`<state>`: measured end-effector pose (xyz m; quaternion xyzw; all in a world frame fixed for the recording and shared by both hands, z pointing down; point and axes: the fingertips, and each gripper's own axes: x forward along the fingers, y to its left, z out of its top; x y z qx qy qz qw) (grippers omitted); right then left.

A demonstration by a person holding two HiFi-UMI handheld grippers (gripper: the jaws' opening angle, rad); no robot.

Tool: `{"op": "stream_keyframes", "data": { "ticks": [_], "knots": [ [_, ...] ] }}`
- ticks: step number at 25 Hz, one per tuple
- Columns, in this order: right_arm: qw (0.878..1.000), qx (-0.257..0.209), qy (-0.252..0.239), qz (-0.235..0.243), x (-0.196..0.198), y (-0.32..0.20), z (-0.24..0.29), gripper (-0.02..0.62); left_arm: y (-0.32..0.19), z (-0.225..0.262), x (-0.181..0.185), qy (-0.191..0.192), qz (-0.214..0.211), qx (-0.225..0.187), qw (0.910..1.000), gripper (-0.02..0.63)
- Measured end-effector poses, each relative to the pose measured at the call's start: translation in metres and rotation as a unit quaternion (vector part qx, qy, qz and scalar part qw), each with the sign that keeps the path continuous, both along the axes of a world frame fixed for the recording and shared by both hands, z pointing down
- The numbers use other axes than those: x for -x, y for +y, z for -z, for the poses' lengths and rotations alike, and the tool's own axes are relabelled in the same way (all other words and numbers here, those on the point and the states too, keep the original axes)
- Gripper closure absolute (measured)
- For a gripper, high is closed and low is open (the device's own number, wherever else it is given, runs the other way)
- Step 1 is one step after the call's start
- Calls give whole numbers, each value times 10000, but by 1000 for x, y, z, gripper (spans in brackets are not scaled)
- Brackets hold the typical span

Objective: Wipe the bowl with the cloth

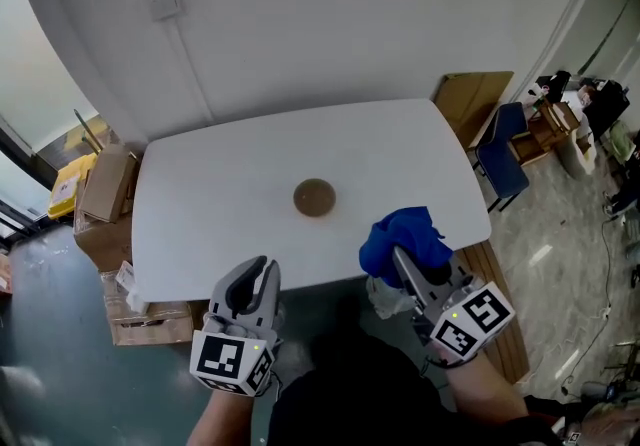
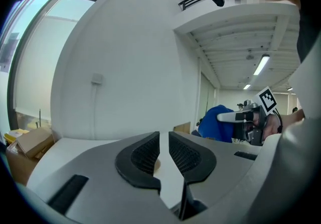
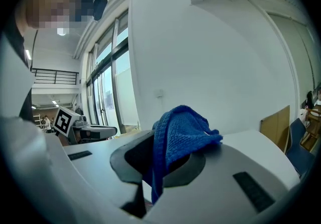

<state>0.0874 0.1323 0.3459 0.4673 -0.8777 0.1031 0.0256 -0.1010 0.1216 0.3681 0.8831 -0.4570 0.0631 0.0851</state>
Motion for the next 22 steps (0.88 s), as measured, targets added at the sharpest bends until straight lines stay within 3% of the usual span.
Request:
{"op": "stream_keyframes", "data": {
  "ticks": [6,13,19,22],
  "knots": [
    [9996,134,-21,245,-5,-62,-16,566,-52,-22,-15,-86,22,317,9995,505],
    [9974,227,14,686,-6,-135,-26,566,-118,-47,-27,-159,301,738,9967,503],
    [9929,439,-16,1108,-5,-172,-48,566,-155,-91,-36,107,590,1450,9876,499],
    [9911,597,-12,1193,0,-184,-64,566,-164,-119,-36,-46,588,1783,9822,490]
  ]
}}
